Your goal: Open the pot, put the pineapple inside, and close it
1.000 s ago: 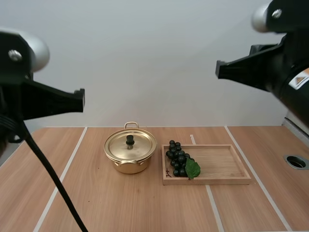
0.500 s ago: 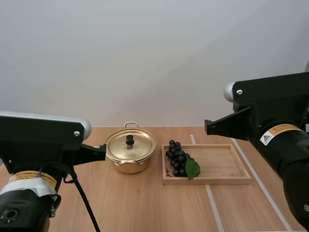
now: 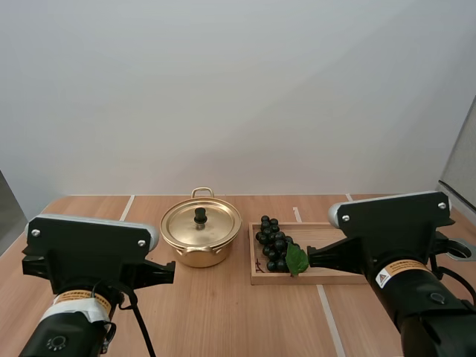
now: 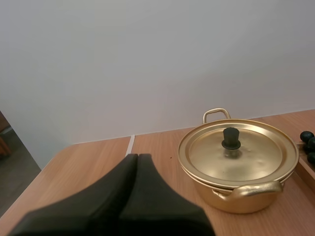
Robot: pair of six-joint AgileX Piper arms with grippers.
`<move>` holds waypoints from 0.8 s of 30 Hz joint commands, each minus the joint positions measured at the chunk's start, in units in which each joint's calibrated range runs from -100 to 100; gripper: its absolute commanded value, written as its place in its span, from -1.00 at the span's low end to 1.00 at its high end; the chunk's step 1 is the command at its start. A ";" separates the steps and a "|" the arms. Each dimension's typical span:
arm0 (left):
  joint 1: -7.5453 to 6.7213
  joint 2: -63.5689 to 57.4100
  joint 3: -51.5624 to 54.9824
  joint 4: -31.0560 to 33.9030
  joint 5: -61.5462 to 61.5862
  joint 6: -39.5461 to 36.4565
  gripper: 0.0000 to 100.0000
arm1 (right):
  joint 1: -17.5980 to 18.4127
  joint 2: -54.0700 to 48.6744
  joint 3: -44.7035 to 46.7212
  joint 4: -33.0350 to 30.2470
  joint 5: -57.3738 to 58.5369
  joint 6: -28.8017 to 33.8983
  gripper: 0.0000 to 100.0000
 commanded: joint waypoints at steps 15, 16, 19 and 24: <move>-0.44 -0.27 5.88 0.13 -0.65 -3.45 -1.00 | -1.58 -8.51 8.58 1.48 6.52 -0.35 -1.00; -0.44 -0.27 5.88 0.13 0.08 -3.45 -1.00 | -1.58 -8.51 9.08 1.48 7.54 -0.35 -1.00; -0.44 -0.27 5.88 0.09 0.69 -3.45 -1.00 | -1.58 -8.51 9.08 1.48 12.42 -0.35 -1.00; -0.44 -0.27 5.88 0.09 0.69 -3.45 -1.00 | -1.58 -8.51 9.08 1.18 12.95 -0.35 -1.00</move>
